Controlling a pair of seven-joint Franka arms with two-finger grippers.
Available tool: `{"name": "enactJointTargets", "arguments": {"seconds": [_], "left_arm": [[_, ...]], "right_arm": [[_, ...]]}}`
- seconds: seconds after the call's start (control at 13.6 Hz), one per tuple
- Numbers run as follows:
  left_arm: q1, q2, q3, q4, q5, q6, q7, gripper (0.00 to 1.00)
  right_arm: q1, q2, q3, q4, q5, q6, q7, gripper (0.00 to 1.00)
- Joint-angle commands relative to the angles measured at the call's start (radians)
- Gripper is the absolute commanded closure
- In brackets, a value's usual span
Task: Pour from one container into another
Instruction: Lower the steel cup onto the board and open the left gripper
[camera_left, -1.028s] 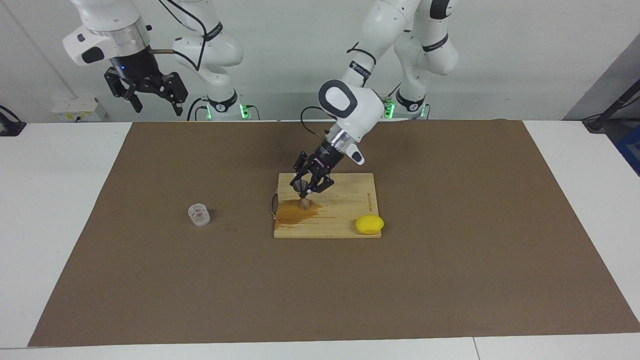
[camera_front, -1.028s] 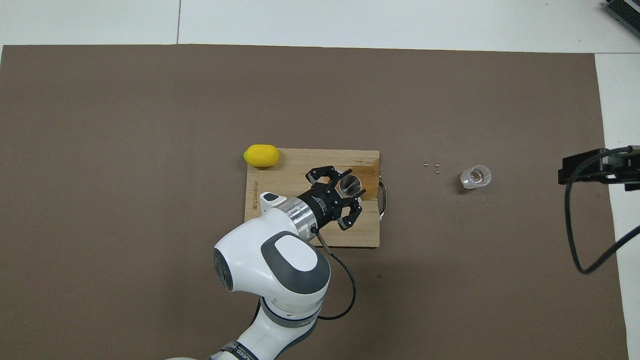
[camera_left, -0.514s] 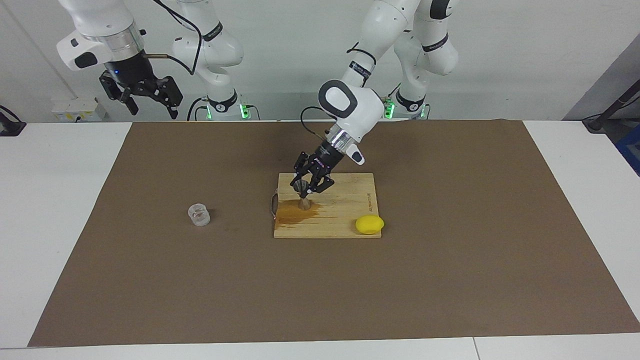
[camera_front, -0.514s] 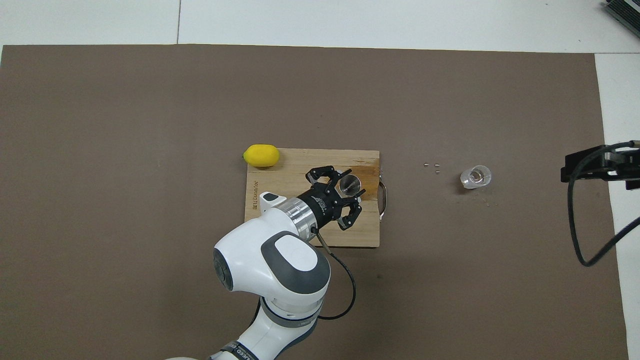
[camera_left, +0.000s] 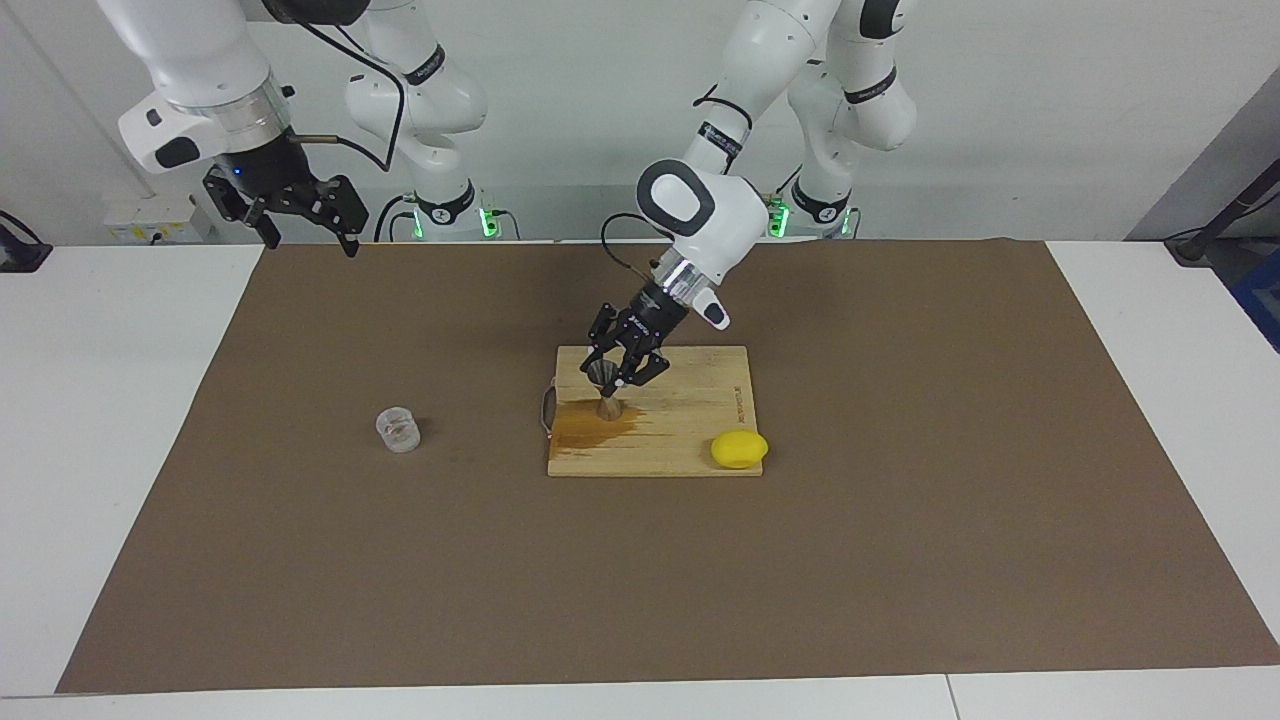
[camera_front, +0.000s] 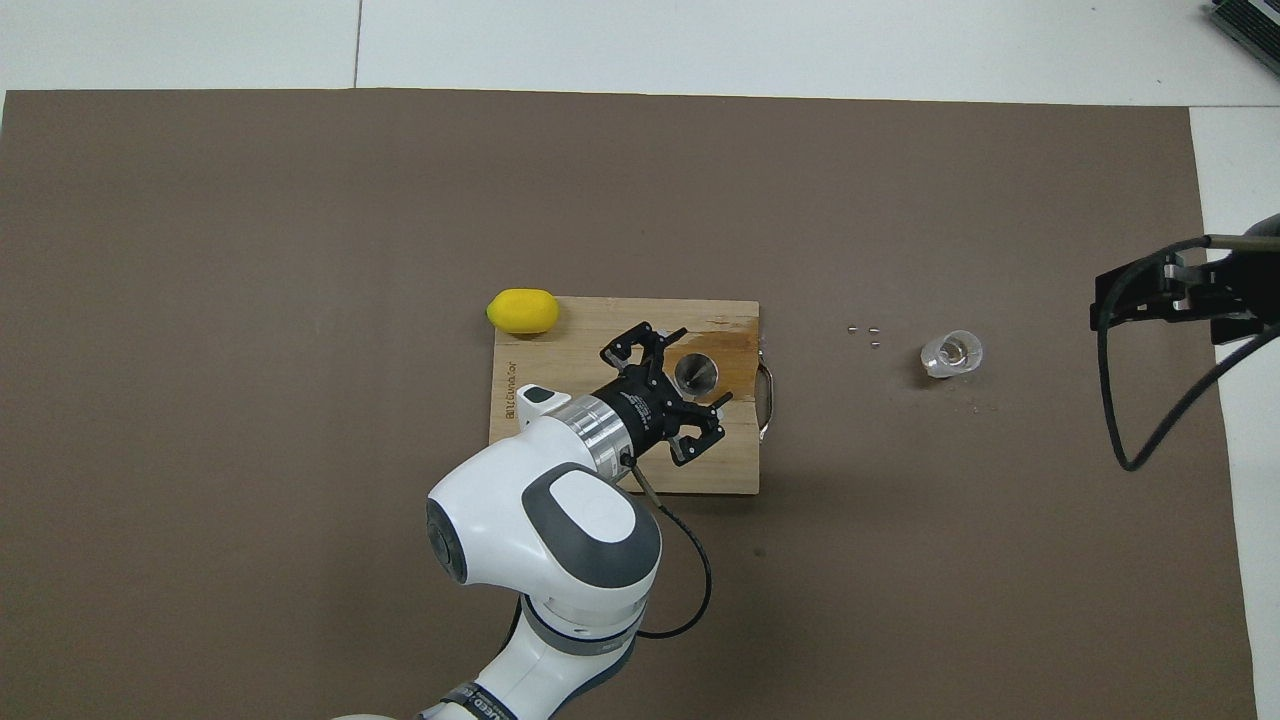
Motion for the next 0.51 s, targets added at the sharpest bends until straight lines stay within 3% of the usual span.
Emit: {"name": "enactJointTargets", "arguments": {"seconds": [0.0, 0.44], "left_arm": [[-0.025, 0.005, 0.01, 0.015, -0.024, 0.045, 0.002, 0.0], [-0.035, -0.084, 0.009, 0.015, -0.021, 0.069, -0.003, 0.0]], "right_arm": [[-0.007, 0.006, 0.004, 0.01, 0.025, 0.008, -0.003, 0.01], [-0.006, -0.004, 0.004, -0.009, 0.025, 0.008, -0.002, 0.01]]}}
